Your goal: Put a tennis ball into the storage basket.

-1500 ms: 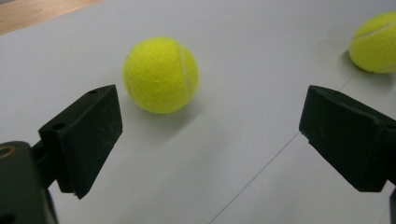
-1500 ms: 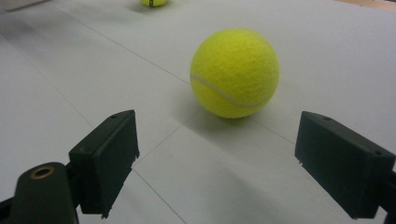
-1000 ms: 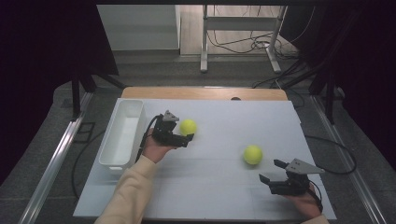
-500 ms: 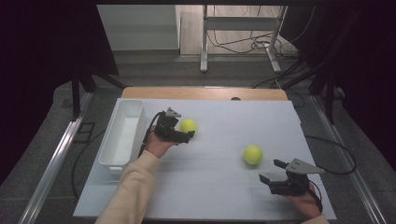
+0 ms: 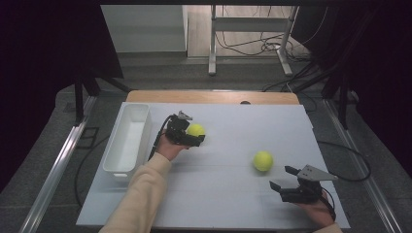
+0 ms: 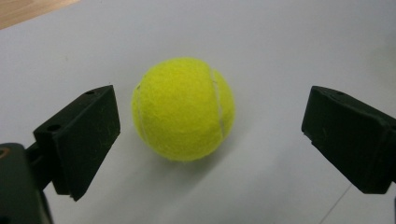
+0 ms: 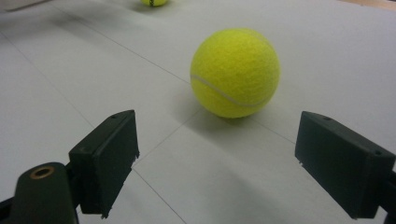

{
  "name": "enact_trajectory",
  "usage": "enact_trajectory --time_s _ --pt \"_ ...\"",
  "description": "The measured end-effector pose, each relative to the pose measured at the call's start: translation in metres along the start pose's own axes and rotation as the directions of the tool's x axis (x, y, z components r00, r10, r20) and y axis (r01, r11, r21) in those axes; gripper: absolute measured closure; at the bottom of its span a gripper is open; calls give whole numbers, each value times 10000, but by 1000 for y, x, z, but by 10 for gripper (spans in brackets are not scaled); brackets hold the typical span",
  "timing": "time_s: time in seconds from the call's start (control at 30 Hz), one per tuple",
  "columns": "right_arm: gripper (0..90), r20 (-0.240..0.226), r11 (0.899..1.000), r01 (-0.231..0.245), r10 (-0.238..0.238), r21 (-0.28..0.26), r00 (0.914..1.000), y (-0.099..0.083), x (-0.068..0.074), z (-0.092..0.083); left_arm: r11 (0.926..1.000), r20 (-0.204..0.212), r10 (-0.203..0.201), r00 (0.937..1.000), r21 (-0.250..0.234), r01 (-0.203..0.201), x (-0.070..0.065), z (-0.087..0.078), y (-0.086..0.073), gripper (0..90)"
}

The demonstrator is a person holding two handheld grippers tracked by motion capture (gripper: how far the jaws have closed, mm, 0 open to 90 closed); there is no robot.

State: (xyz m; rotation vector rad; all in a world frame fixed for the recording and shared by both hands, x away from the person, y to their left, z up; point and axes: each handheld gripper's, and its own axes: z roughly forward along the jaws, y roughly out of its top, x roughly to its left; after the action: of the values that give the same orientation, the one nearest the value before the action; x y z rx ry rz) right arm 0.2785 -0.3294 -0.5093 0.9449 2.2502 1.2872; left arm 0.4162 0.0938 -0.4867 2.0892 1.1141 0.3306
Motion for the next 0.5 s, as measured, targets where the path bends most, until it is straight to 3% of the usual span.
enact_trajectory --time_s 0.5 --pt "140 -33 10000 2 -2 40 10000 0 0 0 9997 -119 -107 9999 203 110 5 14 3 52"
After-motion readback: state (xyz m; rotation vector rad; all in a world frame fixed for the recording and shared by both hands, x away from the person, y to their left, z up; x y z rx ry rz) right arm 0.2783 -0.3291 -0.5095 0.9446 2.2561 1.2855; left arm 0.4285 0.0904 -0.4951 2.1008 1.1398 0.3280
